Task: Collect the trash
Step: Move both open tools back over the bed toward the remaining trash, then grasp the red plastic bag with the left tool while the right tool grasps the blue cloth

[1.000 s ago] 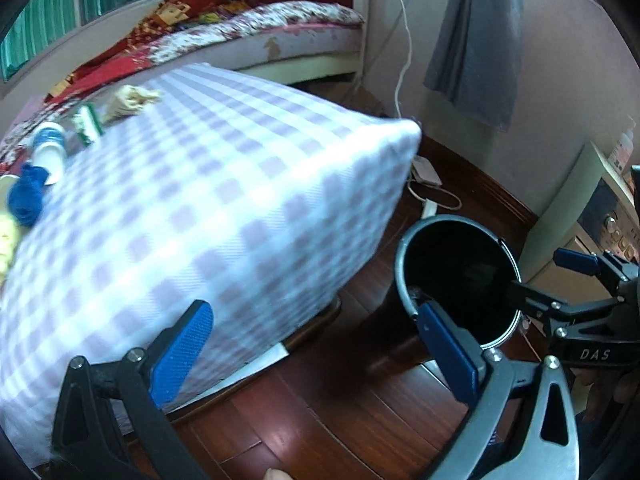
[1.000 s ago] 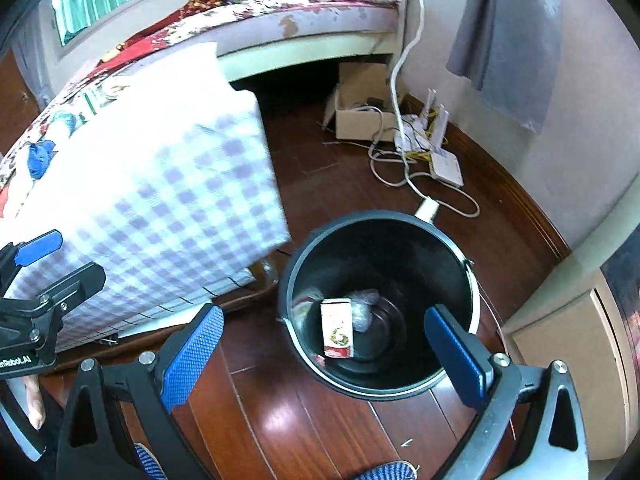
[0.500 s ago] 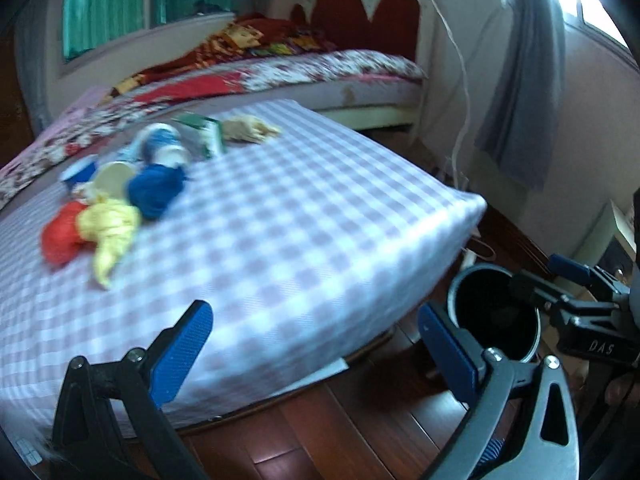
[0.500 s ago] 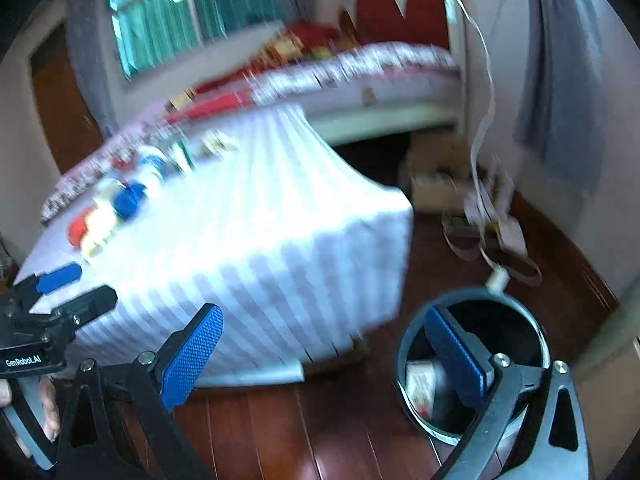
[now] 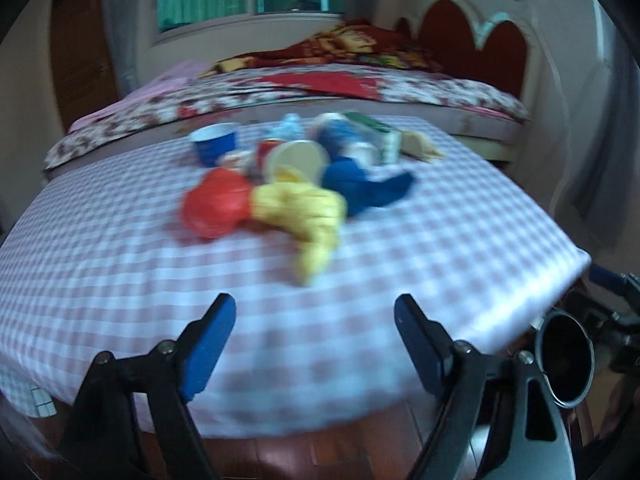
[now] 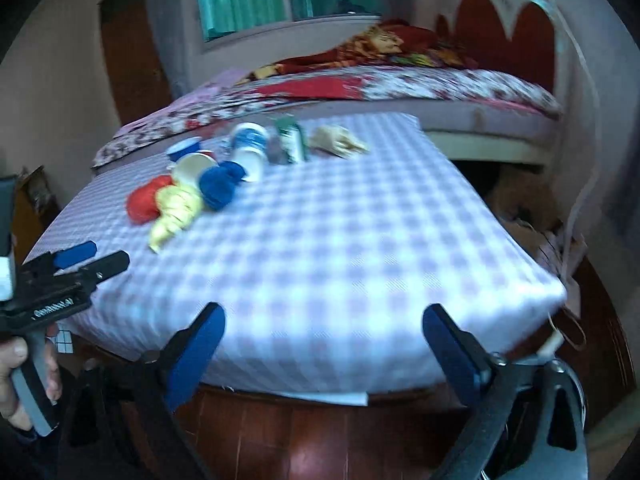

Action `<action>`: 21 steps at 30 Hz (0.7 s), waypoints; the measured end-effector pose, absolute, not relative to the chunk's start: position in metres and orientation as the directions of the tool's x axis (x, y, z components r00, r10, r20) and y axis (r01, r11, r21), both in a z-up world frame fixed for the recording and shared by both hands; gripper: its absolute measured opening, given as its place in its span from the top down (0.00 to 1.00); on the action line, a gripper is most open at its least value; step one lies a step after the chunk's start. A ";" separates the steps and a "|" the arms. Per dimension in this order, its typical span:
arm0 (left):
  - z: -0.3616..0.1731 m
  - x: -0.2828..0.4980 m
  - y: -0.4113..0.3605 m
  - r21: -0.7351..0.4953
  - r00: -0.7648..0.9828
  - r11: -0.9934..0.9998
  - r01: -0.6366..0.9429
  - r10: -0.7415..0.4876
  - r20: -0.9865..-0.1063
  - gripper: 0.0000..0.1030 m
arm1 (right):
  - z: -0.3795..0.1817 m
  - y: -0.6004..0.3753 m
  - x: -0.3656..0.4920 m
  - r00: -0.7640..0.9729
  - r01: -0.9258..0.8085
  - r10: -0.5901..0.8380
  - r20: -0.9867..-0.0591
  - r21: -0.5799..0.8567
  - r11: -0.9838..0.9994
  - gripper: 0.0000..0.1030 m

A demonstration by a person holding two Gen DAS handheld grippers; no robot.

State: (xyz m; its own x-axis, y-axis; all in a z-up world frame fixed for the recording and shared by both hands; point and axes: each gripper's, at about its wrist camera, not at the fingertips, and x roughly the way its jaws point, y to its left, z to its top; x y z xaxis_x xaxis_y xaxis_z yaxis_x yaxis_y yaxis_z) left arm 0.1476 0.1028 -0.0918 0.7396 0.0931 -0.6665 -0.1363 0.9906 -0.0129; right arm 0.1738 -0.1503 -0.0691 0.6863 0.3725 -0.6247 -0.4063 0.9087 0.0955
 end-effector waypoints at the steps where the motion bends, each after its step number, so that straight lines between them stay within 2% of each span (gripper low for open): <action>1: -0.093 0.149 0.113 -0.017 0.737 0.988 -0.156 0.105 -0.668 0.20 | -0.067 -0.140 0.179 0.678 -0.429 0.394 -0.621 0.102 0.898 0.12; 3: -0.095 0.150 0.125 -0.024 0.736 0.983 -0.180 0.118 -0.667 0.20 | -0.064 -0.120 0.186 0.666 -0.462 0.422 -0.616 0.103 0.881 0.17; 7: -0.098 0.158 0.145 -0.039 0.726 0.977 -0.207 0.127 -0.676 0.27 | -0.059 -0.083 0.212 0.640 -0.512 0.464 -0.612 0.111 0.852 0.25; 13: -0.097 0.178 0.165 -0.035 0.728 0.971 -0.237 0.154 -0.668 0.27 | -0.060 -0.033 0.256 0.590 -0.554 0.491 -0.640 0.120 0.823 0.36; 21: -0.097 0.219 0.198 -0.094 0.725 0.963 -0.252 0.123 -0.678 0.27 | -0.070 0.012 0.298 0.530 -0.577 0.504 -0.682 0.145 0.804 0.45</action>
